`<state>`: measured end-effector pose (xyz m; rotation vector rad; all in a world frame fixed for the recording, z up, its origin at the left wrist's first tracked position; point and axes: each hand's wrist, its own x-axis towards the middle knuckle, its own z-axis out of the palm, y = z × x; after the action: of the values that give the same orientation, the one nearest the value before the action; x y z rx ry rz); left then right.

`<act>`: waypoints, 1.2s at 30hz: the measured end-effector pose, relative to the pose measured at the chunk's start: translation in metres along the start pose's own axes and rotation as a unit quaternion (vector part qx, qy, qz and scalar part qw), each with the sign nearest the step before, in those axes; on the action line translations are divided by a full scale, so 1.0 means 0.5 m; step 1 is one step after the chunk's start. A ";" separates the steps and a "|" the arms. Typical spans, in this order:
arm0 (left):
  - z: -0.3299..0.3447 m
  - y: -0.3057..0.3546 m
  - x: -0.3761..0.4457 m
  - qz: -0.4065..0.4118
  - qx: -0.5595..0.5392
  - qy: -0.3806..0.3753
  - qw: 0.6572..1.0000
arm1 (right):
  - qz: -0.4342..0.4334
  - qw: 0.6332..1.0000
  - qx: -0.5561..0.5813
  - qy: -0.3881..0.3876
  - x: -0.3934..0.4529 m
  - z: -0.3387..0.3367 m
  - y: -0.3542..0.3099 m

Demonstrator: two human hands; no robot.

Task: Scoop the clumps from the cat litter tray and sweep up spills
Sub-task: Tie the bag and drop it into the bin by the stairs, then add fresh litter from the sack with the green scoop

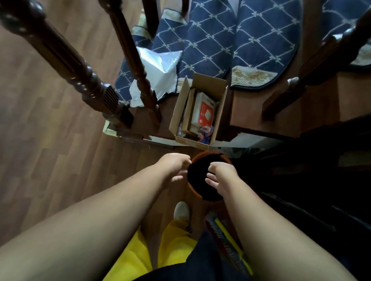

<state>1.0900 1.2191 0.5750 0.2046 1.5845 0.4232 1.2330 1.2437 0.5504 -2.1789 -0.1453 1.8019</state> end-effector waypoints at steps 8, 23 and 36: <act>-0.064 0.028 -0.072 0.023 -0.057 0.022 0.998 | -0.104 0.986 -0.083 -0.100 -0.114 0.124 -0.001; -0.497 -0.181 -0.240 0.141 -0.298 0.240 0.913 | -0.222 0.940 -0.185 -0.183 -0.405 0.451 0.230; -0.963 -0.554 -0.421 0.155 -0.481 0.333 0.796 | -0.213 0.883 -0.306 -0.286 -0.645 0.814 0.651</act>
<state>0.6621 0.8173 0.6666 -0.5450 1.7928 1.6419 0.7336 0.9174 0.6907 -1.6339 -1.3717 2.2422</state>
